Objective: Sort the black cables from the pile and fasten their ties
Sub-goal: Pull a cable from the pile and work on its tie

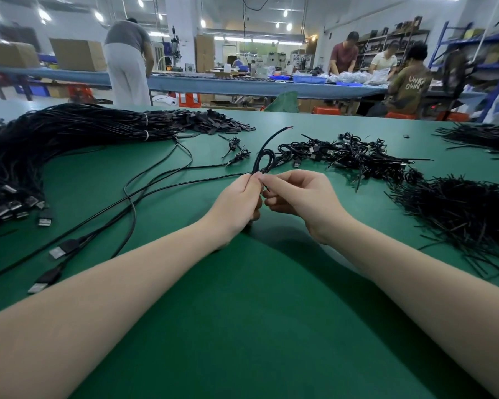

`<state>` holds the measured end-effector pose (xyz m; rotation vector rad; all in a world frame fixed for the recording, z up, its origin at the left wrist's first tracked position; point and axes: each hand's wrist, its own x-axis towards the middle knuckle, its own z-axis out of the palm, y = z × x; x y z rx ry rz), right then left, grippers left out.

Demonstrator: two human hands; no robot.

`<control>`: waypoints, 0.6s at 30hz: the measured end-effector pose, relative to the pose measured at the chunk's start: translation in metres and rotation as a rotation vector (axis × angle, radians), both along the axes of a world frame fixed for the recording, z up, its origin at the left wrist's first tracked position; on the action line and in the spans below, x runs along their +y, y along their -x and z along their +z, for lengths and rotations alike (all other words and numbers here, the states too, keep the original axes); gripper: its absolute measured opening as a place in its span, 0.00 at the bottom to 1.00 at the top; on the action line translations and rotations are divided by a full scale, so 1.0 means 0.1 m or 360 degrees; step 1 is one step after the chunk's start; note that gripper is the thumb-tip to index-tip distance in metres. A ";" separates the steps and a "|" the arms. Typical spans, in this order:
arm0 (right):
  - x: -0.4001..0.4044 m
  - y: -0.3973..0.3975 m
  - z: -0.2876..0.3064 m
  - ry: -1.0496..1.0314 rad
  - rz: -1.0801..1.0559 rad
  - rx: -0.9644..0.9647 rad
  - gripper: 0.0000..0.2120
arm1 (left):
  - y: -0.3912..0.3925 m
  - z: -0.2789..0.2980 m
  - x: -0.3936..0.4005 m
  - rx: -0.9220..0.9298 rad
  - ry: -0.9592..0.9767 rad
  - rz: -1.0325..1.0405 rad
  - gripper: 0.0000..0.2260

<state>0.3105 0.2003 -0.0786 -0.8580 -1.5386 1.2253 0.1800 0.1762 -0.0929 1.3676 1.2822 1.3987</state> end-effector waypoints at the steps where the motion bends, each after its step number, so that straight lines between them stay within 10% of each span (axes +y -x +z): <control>1: 0.00 -0.02 0.01 -0.0008 0.0013 -0.0018 0.07 | 0.00 0.00 0.00 0.0005 0.0011 -0.0006 0.14; 18: 0.02 -0.05 0.11 -0.0886 -0.0464 -0.0779 0.05 | 0.02 0.06 -0.06 -0.0053 0.0083 -0.0018 0.19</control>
